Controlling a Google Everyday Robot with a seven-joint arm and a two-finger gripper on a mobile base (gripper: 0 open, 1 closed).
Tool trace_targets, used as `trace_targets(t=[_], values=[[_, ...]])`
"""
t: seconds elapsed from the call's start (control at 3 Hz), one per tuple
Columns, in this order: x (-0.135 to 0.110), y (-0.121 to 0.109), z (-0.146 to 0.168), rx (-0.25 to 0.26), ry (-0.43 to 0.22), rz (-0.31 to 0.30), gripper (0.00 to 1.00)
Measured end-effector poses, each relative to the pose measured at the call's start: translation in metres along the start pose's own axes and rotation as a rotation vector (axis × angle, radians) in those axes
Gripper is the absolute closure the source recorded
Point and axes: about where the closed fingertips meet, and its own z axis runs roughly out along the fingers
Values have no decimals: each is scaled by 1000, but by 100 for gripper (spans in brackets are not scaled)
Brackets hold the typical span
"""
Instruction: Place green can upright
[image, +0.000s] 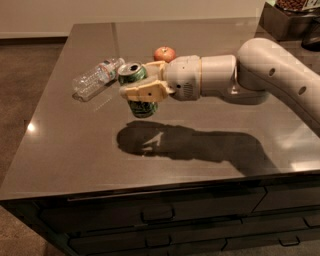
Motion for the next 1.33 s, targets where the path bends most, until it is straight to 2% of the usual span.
trace_targets(t=[0.33, 0.67, 1.33], values=[[10, -4, 7, 14, -20, -11, 100], [23, -11, 12, 42, -40, 4, 82], [34, -27, 13, 109, -88, 30, 36]])
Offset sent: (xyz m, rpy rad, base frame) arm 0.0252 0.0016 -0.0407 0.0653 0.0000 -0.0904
